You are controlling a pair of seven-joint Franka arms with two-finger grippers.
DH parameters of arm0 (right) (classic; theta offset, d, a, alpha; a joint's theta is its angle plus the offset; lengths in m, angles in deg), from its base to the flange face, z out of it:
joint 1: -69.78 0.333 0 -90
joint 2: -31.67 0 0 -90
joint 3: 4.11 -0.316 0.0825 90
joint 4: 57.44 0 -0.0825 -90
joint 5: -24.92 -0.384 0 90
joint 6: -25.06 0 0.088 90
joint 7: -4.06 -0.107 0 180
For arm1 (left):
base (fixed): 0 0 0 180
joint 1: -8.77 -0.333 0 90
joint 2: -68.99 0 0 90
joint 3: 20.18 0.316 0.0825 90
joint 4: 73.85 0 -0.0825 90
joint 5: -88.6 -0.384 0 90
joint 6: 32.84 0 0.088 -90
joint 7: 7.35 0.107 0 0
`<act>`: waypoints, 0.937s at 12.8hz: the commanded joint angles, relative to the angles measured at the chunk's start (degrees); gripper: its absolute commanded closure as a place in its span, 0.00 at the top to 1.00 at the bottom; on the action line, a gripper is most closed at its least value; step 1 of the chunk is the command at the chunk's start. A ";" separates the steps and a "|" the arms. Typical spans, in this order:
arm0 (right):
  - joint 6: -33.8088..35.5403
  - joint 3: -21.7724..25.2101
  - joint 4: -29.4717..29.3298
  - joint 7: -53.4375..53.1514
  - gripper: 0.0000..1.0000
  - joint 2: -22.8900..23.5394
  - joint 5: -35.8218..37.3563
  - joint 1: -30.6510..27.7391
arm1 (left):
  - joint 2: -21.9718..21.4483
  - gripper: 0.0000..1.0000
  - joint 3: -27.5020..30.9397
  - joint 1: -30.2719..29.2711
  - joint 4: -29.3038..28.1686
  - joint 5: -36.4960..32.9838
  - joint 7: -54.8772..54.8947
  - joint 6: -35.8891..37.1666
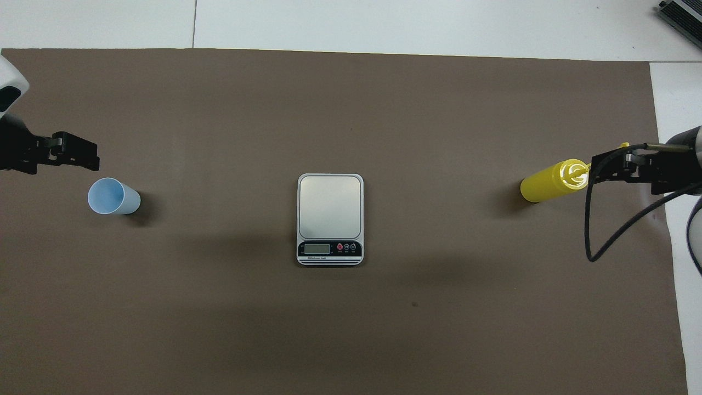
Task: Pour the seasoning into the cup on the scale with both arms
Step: 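Move the left gripper down around the light blue cup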
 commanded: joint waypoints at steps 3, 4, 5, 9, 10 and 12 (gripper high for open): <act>0.37 -0.27 0.58 -0.49 1.00 -1.04 -0.86 -0.17 | -1.86 1.00 0.05 0.02 -2.18 -0.12 -0.54 -0.93; 0.37 -0.27 0.58 -0.57 1.00 -1.04 -0.86 -0.08 | -1.86 1.00 0.05 0.02 -2.18 -0.12 -0.46 -0.93; 0.45 -0.27 0.67 -0.49 1.00 -1.04 -0.86 -0.17 | -1.86 1.00 0.05 0.02 -2.44 -0.12 -0.54 -1.10; 0.54 -0.27 0.58 -0.49 1.00 -1.04 -0.86 -0.61 | -4.57 1.00 0.22 -0.50 -11.11 -0.04 -0.19 -9.16; 0.54 -0.18 0.58 -0.49 1.00 -1.04 -0.86 -0.61 | -6.15 1.00 0.66 -0.50 -15.67 -0.03 0.33 -12.84; 0.54 -0.18 0.58 -0.49 1.00 -1.04 -0.86 -0.61 | -6.61 1.00 0.93 -0.68 -20.88 -0.03 2.43 -18.22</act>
